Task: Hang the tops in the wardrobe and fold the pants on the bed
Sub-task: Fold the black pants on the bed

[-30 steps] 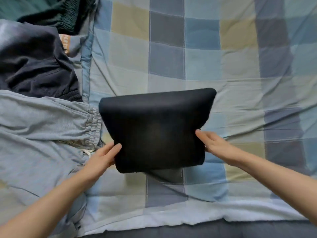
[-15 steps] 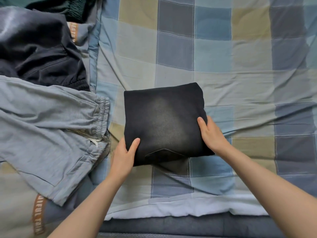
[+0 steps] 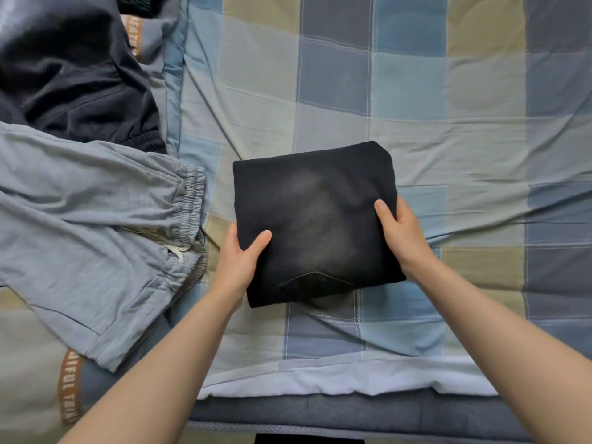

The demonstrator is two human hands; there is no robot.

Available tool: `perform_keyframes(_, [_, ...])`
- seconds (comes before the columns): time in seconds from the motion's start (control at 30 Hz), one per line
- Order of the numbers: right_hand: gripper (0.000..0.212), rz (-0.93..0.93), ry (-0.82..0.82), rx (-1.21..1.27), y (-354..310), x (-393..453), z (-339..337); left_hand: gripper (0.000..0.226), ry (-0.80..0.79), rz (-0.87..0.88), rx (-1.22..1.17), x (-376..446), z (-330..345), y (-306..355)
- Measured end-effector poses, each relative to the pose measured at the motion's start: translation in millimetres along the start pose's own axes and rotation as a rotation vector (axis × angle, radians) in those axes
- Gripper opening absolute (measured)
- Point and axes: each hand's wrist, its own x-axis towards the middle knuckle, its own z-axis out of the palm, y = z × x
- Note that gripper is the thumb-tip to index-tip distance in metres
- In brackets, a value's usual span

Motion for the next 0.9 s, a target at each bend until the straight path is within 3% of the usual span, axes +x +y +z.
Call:
perform_keyframes(0.1, [0.032, -0.035, 0.024, -0.099, 8, -1, 5, 0.036, 0.038, 0.041, 0.096, -5, 7, -5])
perform_keyframes(0.27, [0.055, 0.1, 0.109, -0.205, 20, -4, 14, 0.043, 0.322, 0.027, 0.318, -10, 21, -11])
perform_keyframes(0.4, [0.064, -0.019, -0.025, -0.2, 22, -11, 10, 0.061, 0.22, 0.011, 0.252, -16, 21, -15])
perform_keyframes(0.5, [0.077, -0.112, -0.059, -0.28, 18, -17, 9, 0.059, 0.235, -0.002, 0.149, -16, 23, -10])
perform_keyframes(0.7, [0.058, -0.277, 0.095, -0.56, 4, -66, 16, 0.061, 0.357, 0.072, 0.243, -49, 30, 7])
perform_keyframes(0.9, [0.052, -0.25, 0.085, -0.67, -26, -140, -4, 0.059, 0.371, 0.234, 0.43, -128, 19, 31])
